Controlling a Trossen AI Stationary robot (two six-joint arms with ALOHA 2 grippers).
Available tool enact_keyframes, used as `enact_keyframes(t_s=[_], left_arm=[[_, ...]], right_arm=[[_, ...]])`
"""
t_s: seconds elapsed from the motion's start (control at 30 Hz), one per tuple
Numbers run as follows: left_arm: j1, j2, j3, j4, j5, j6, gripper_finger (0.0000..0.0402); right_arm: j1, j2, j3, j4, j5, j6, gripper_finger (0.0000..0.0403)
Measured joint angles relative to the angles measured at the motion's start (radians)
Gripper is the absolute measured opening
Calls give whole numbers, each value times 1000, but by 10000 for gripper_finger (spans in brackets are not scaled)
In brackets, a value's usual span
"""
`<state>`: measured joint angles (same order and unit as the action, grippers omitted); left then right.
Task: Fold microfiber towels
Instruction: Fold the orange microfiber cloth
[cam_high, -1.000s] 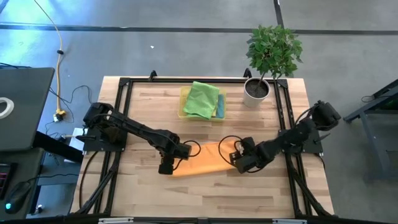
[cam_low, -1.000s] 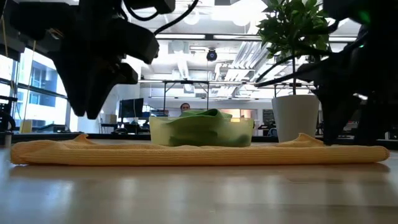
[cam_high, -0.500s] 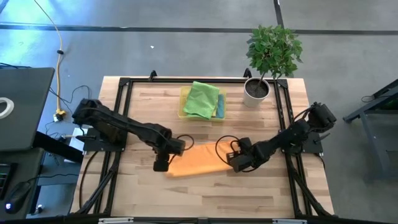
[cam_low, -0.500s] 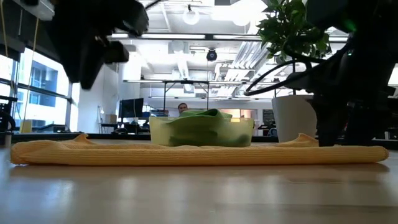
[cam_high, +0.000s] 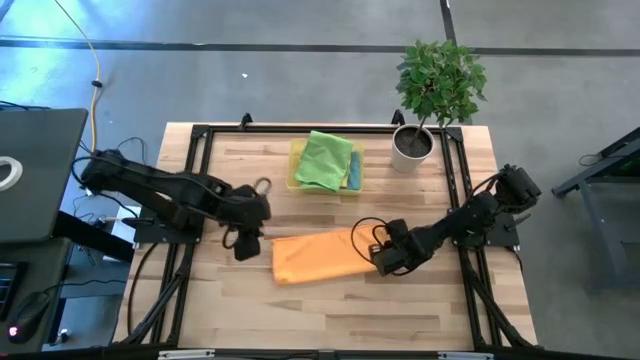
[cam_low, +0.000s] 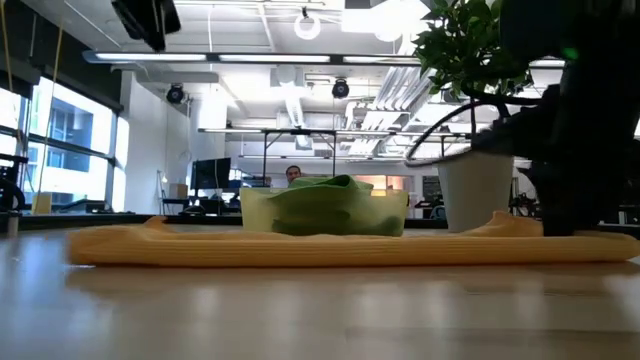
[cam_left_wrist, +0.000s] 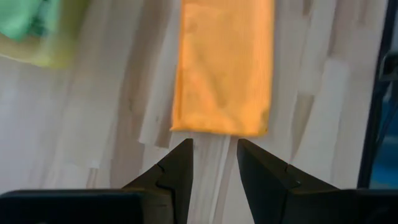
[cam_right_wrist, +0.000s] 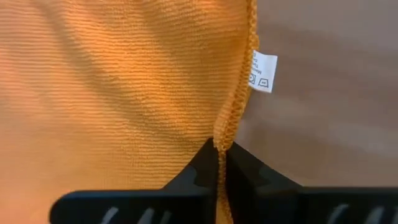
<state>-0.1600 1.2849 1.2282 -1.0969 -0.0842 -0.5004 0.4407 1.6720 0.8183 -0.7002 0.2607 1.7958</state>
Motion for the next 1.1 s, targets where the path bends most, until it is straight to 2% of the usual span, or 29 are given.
enact_keyframes(t_s=[0.3, 0.5, 0.7, 0.8, 0.93, 1.1], left_arm=[[0, -115, 0, 23, -59, -39, 115], [0, -129, 1, 32, -59, 2, 115], [0, -132, 0, 32, -59, 70, 115], [0, -133, 0, 31, -59, 113, 115], [0, -132, 0, 29, -58, 157, 115], [1, -135, 0, 24, -57, 192, 115]], right_arm=[[1, -49, 121, -440, -108, -73, 1], [1, -58, 301, -629, -139, -99, 1], [2, -56, 489, -587, -135, -81, 0], [2, -47, 547, -513, -74, -41, 0], [-6, -16, 592, -406, 19, -19, 0], [-38, 48, 609, -224, 65, -59, 0]])
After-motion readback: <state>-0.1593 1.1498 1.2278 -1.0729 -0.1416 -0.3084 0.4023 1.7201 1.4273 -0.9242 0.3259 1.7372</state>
